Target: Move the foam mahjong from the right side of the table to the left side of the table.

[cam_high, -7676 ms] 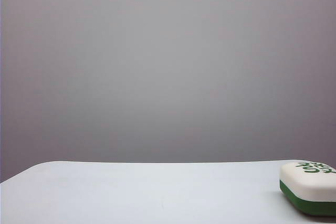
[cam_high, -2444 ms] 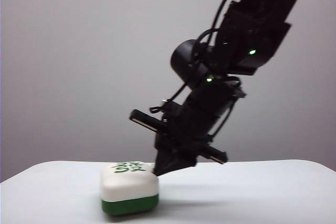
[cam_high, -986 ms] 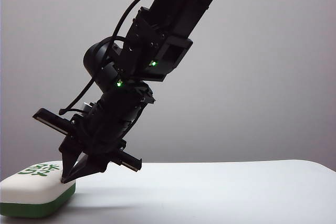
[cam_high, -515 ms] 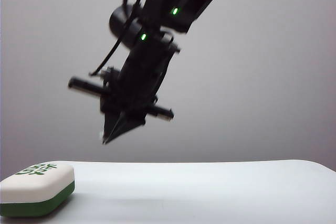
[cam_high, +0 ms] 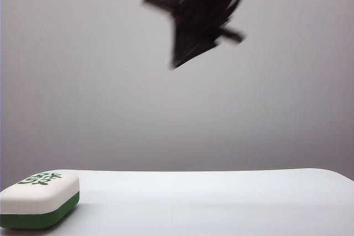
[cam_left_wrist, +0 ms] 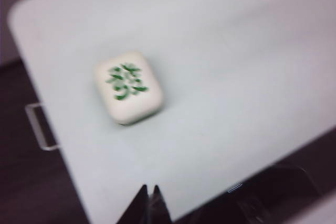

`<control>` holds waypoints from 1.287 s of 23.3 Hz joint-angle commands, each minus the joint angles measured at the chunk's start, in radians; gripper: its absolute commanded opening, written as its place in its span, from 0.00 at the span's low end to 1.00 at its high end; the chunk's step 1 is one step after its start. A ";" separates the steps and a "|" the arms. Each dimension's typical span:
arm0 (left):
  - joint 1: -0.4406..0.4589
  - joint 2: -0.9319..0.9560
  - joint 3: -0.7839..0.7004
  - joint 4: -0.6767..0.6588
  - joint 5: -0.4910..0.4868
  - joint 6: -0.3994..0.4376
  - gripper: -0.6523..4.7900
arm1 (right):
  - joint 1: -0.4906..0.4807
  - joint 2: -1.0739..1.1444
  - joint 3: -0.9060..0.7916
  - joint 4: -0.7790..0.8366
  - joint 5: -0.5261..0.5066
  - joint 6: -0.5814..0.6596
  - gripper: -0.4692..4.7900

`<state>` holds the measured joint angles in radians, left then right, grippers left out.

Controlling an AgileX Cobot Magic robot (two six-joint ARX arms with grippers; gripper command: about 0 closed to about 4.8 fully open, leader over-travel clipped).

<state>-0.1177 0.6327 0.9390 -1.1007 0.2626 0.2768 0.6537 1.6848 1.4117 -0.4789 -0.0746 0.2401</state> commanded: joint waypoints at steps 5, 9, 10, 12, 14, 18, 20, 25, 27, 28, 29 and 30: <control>0.003 -0.285 -0.175 0.177 -0.088 -0.004 0.11 | -0.130 -0.528 -0.530 0.292 0.045 0.022 0.08; 0.003 -0.377 -0.264 0.331 -0.052 -0.053 0.11 | -0.171 -0.883 -0.745 0.298 0.167 0.021 0.08; 0.003 -0.391 -0.277 0.381 -0.033 -0.074 0.11 | -0.182 -0.943 -0.776 0.298 0.182 0.019 0.08; 0.003 -0.421 -0.321 0.531 -0.034 -0.127 0.11 | -0.224 -1.082 -0.854 0.298 0.200 0.019 0.08; 0.003 -0.434 -0.369 0.619 -0.030 -0.169 0.11 | -0.265 -1.189 -0.925 0.298 0.200 0.022 0.08; 0.003 -0.434 -0.477 0.726 0.001 -0.193 0.11 | -0.330 -1.395 -1.057 0.332 0.188 0.046 0.08; 0.005 -0.434 -0.538 0.829 0.024 -0.266 0.11 | -0.352 -1.497 -1.103 0.343 0.187 0.046 0.08; 0.008 -0.435 -0.640 0.957 0.023 -0.311 0.11 | -0.365 -1.684 -1.207 0.346 0.185 0.049 0.08; 0.008 -0.446 -0.696 1.032 0.031 -0.313 0.11 | -0.364 -1.679 -1.243 0.344 0.163 0.049 0.08; 0.008 -0.449 -0.737 1.093 0.027 -0.340 0.11 | -0.362 -1.681 -1.274 0.354 0.158 0.048 0.08; 0.008 -0.455 -0.785 1.164 0.027 -0.392 0.11 | -0.363 -1.685 -1.308 0.352 0.158 0.047 0.08; 0.008 -0.456 -0.814 1.205 0.030 -0.417 0.11 | -0.362 -1.684 -1.333 0.357 0.158 0.042 0.08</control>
<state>-0.1108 0.1776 0.1398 0.0341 0.2852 -0.1009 0.2913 0.0006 0.0902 -0.1471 0.0849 0.2871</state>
